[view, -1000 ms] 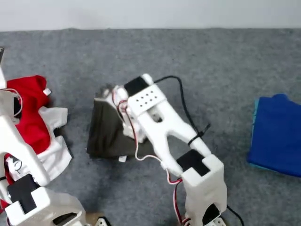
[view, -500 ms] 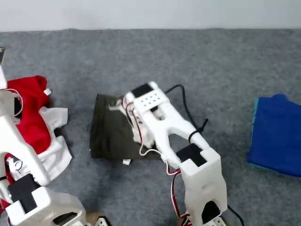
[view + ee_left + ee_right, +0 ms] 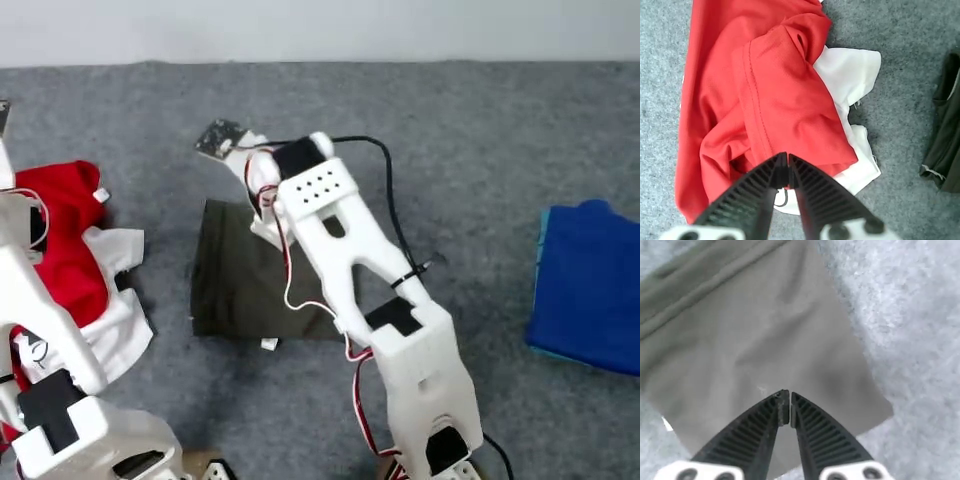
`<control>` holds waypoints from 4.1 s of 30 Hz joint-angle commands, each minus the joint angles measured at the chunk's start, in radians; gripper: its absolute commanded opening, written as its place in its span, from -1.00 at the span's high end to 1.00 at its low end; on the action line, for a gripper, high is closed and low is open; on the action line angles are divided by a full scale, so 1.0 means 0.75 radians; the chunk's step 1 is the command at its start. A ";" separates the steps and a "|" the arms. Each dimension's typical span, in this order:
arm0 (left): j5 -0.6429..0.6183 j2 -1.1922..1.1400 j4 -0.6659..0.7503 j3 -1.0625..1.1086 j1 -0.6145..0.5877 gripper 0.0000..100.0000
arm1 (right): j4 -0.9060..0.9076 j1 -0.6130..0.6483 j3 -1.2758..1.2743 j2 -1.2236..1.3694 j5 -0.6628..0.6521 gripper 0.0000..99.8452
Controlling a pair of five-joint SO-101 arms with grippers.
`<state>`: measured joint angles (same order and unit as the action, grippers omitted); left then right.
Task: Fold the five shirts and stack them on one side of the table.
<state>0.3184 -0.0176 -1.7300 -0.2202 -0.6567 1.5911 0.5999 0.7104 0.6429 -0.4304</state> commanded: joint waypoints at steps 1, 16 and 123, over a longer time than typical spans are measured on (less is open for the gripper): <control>-0.008 0.090 -0.029 -0.013 0.000 0.97 | 0.062 -0.015 0.076 -0.005 0.004 0.98; -0.008 0.256 -0.023 0.075 0.008 0.97 | 0.277 -0.134 0.068 -0.120 0.473 0.94; 0.078 0.248 0.000 0.138 0.014 0.97 | 0.267 -0.506 -0.041 -0.337 1.240 0.33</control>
<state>0.3567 0.1281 -1.7331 -0.1082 -0.6567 1.7553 0.2148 0.6920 0.4588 0.3951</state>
